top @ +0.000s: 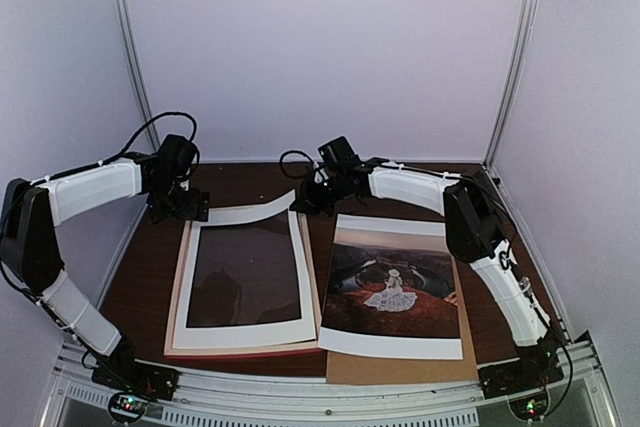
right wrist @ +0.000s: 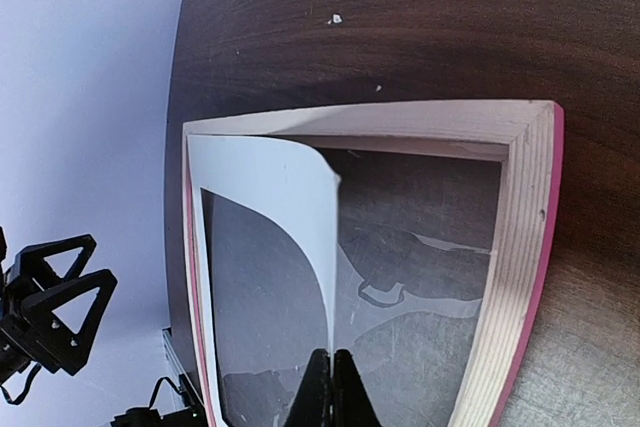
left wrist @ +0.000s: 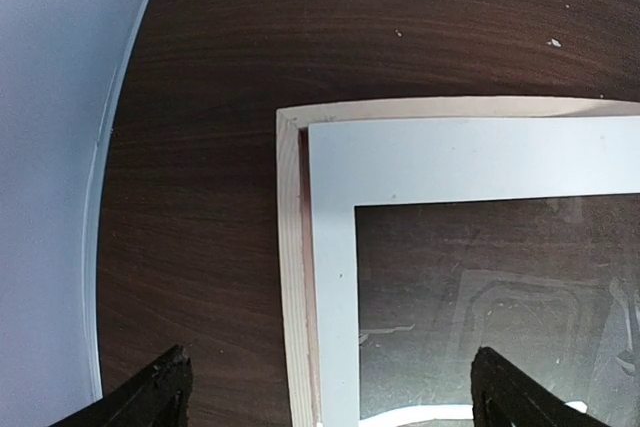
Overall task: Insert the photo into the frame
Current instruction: Place the mat board on the glass panel.
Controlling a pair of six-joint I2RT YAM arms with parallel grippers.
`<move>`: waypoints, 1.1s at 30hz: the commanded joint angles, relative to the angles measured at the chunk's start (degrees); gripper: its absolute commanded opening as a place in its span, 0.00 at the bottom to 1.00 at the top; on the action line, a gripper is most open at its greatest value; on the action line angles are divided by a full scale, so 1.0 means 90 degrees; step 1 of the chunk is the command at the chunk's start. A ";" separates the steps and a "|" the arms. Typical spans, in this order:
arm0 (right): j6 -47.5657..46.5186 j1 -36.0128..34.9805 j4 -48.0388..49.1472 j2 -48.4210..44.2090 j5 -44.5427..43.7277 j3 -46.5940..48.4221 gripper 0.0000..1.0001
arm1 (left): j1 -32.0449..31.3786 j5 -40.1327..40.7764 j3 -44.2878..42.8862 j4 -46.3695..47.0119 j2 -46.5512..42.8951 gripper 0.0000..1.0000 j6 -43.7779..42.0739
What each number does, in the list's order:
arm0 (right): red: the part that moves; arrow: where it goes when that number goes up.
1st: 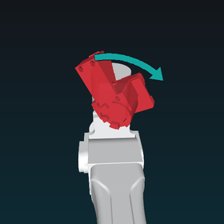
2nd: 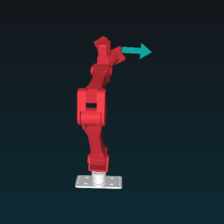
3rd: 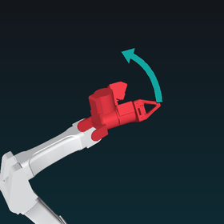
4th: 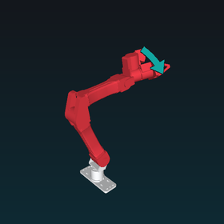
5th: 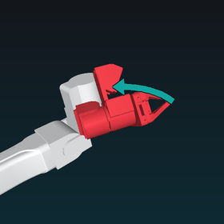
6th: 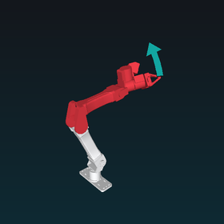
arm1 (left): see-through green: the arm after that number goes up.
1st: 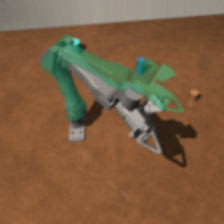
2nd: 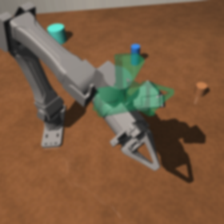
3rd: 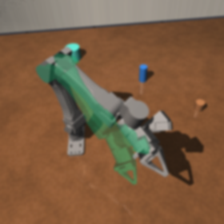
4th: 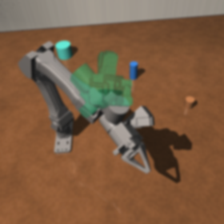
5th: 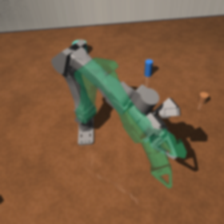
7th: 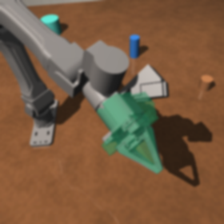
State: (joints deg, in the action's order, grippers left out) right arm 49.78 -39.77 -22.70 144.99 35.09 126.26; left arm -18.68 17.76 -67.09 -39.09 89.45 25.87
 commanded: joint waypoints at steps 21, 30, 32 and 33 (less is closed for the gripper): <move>-0.0513 -0.0237 -0.0808 0.0270 -0.0584 0.0571 0.19 | 0.0063 -0.0229 0.0167 0.0192 -0.0211 0.98 -0.0004; -0.0945 -0.0286 -0.1239 0.0052 -0.0961 0.0591 0.31 | 0.0063 -0.0313 0.0181 0.0237 -0.0198 0.98 -0.0013; -0.1042 -0.0288 -0.1338 -0.0006 -0.1042 0.0590 0.34 | 0.0063 -0.0322 0.0189 0.0250 -0.0200 0.98 -0.0013; -0.1094 -0.0287 -0.1388 -0.0036 -0.1086 0.0591 0.35 | 0.0063 -0.0331 0.0189 0.0260 -0.0194 0.98 -0.0013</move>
State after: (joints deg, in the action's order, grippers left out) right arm 42.89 -41.87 -32.29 147.46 28.58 130.23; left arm -18.68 15.51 -65.98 -39.00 88.95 25.85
